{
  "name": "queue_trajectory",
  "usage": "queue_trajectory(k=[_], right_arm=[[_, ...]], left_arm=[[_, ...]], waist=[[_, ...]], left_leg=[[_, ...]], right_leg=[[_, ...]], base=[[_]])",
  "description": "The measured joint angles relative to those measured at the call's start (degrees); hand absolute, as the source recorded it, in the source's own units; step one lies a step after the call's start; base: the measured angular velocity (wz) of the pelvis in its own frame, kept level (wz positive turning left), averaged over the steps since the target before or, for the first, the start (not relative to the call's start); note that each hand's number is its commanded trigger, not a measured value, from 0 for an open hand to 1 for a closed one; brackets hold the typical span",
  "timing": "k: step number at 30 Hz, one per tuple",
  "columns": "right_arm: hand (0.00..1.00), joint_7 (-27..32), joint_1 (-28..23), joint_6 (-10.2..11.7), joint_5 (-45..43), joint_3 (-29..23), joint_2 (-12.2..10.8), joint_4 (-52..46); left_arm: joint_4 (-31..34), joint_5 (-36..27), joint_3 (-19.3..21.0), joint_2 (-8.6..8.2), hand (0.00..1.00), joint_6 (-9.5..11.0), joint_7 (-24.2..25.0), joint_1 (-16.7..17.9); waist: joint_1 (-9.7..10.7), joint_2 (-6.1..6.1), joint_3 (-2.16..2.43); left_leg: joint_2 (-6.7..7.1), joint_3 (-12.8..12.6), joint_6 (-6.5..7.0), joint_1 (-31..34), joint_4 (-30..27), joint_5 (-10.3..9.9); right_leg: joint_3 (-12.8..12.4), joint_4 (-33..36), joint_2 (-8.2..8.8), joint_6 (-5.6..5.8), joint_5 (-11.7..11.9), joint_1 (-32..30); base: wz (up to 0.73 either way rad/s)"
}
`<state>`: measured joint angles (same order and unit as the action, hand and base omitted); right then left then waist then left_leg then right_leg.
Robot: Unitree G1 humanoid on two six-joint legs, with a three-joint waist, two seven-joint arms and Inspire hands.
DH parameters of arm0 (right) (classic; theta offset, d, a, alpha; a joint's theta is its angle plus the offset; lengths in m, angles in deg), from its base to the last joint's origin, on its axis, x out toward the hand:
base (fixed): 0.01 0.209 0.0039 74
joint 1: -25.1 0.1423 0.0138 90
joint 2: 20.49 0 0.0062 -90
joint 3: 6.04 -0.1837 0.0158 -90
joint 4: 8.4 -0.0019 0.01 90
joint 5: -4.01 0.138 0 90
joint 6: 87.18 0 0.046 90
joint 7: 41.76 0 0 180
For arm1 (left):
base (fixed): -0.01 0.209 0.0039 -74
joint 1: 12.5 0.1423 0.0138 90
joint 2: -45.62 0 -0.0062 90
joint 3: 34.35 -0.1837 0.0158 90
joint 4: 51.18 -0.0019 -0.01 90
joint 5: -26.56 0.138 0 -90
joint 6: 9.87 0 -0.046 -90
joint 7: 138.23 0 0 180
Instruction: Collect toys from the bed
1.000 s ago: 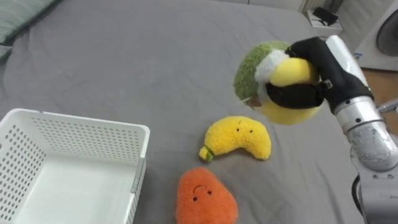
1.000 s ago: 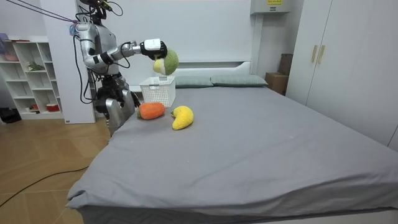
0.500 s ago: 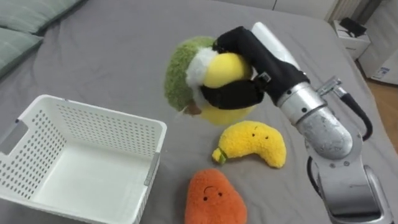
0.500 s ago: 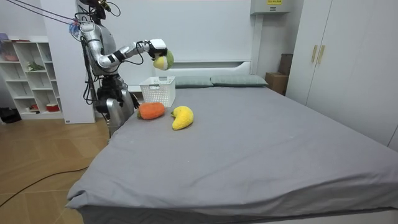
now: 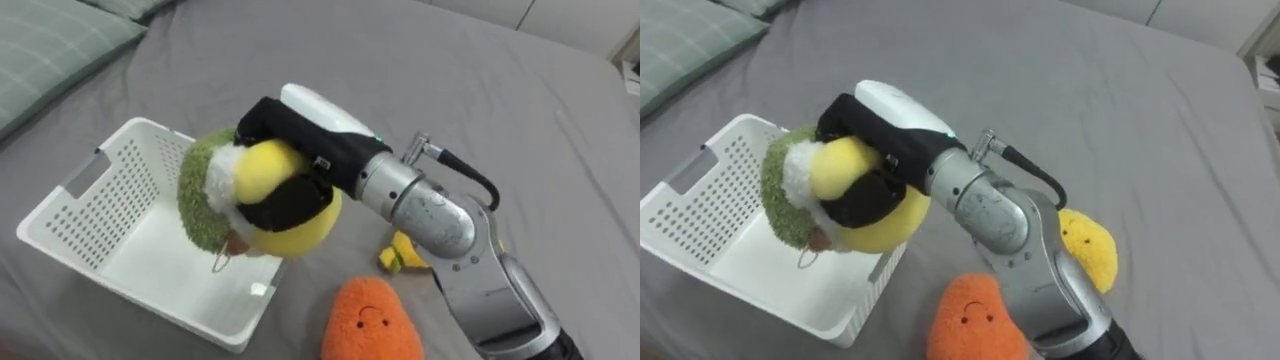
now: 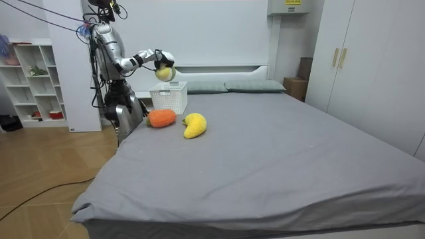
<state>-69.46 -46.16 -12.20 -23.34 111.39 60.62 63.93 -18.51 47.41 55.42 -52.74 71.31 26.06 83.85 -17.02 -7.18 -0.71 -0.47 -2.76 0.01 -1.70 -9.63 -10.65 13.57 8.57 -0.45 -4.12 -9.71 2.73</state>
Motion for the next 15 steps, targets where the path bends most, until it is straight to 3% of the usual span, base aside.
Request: queue_trajectory(k=[4,8,9,10,11,12,15], right_arm=[[1.0,0.0,2.3,0.0,-0.5,2.8,-0.2,6.0],[1.0,0.0,2.4,0.0,-0.4,3.6,-0.5,8.9],[0.96,0.0,2.5,0.0,-0.4,3.8,-0.4,9.1],[0.6,0.0,2.5,0.0,-0.7,4.1,-0.4,9.1],[0.07,0.0,2.5,0.0,-1.1,4.2,-0.4,9.2],[0.01,0.0,2.5,0.0,-2.6,4.8,-0.5,9.6],[0.0,0.0,2.6,-0.1,-5.7,5.2,-0.9,11.8]], left_arm=[[0.6,-0.1,-0.1,0.19,0.0,0.0,0.0,-0.2],[0.6,-0.1,-0.1,0.5,0.0,0.0,-0.5,-0.6],[0.5,-0.2,-0.1,0.59,0.0,0.0,-0.7,-0.6],[0.5,-0.2,-0.1,0.72,0.0,0.0,-1.1,-0.6],[0.5,-0.1,-0.1,0.81,0.0,0.0,-1.2,-0.6],[0.4,-0.1,-0.1,1.03,0.0,0.0,-1.3,-0.6],[0.4,-0.1,0.0,1.13,0.0,-0.4,-1.1,-0.6]], waist=[[-2.4,-1.04,0.02],[-3.7,-2.19,-0.06],[-3.8,-2.27,-0.1],[-4.1,-2.31,-0.13],[-4.0,-2.28,-0.15],[-4.1,-2.22,-0.19],[-4.6,-2.09,-0.29]], left_leg=[[0.25,0.2,0.22,0.3,0.0,0.2],[0.32,1.4,0.41,1.2,0.0,0.3],[0.33,1.6,0.45,1.3,0.0,0.3],[0.35,1.7,0.47,1.5,0.0,0.3],[0.36,1.8,0.47,1.5,0.0,0.3],[0.39,2.0,0.48,1.5,0.1,0.3],[0.38,2.1,0.48,1.6,0.1,0.3]], right_leg=[[0.2,0.1,0.31,0.19,-0.1,-0.7],[1.1,0.1,0.59,0.45,0.0,-0.7],[1.6,0.1,0.66,0.51,0.0,-0.8],[2.0,0.1,0.71,0.53,0.0,-0.8],[2.1,0.1,0.72,0.54,0.0,-0.8],[2.2,0.1,0.72,0.54,0.0,-0.8],[2.3,0.1,0.7,0.54,0.0,-0.9]], base=[[0.01],[0.14],[0.11],[0.11],[0.08],[0.04],[0.0]])
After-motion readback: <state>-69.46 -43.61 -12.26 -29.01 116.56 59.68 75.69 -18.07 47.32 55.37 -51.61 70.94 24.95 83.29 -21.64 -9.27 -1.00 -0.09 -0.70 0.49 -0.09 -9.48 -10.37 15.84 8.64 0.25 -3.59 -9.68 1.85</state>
